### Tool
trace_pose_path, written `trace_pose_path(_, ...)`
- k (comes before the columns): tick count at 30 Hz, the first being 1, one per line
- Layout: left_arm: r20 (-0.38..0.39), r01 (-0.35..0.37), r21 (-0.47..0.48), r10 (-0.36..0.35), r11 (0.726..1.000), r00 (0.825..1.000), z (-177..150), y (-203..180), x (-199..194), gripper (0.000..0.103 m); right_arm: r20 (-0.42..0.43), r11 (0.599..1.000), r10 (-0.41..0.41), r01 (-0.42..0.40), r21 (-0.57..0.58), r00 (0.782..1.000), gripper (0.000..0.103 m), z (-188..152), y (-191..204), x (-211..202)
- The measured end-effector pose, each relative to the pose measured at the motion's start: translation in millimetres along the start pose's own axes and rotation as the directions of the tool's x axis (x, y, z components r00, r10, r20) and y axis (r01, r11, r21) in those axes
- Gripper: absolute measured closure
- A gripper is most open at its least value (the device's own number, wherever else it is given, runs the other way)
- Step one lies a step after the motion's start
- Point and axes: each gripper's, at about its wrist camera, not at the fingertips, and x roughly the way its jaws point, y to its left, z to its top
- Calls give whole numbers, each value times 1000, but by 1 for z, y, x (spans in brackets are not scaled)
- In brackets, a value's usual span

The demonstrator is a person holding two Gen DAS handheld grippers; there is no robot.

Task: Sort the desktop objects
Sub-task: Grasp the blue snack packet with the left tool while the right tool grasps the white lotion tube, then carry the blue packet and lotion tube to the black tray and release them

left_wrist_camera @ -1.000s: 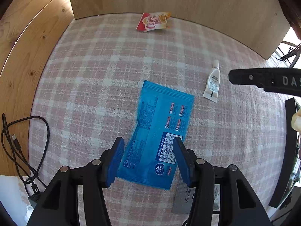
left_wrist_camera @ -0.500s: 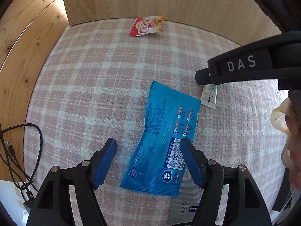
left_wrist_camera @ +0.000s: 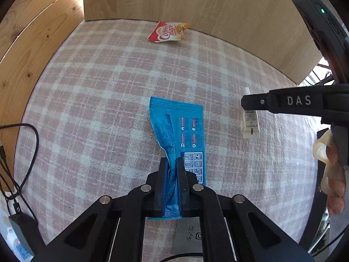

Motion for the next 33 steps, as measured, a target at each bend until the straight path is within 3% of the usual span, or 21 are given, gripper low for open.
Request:
trace_pose_path(7,33,28,1,-28,1000,999,-8,-16,-31,97,30,999,43,-42,-15,999,87,-29,-16,-35)
trace_pose_path(13,73,45,72,-50,996,996,-21,-61,-68,97,60,993,111,-114,42,992,87,-75,-59,-83)
trace_pose_path(18,100,63,150,-79,987,992,-17,-96,-97,97,137,980,161,-174,92,977,87,-105,-85,-134)
trace_pose_path(23,100,103,292,-138,951,985,-23,-191,-109,97,201,974,145,-176,145,969,87,-173,-149,-189)
trace_pose_path(26,72,141,375,-180,916,981,-53,-232,-127,96,219,967,109,-155,204,970,87,-218,-195,-214)
trace_pose_path(33,-39,223,472,-232,853,972,-118,-328,-111,97,216,934,30,-104,342,976,87,-321,-285,-241)
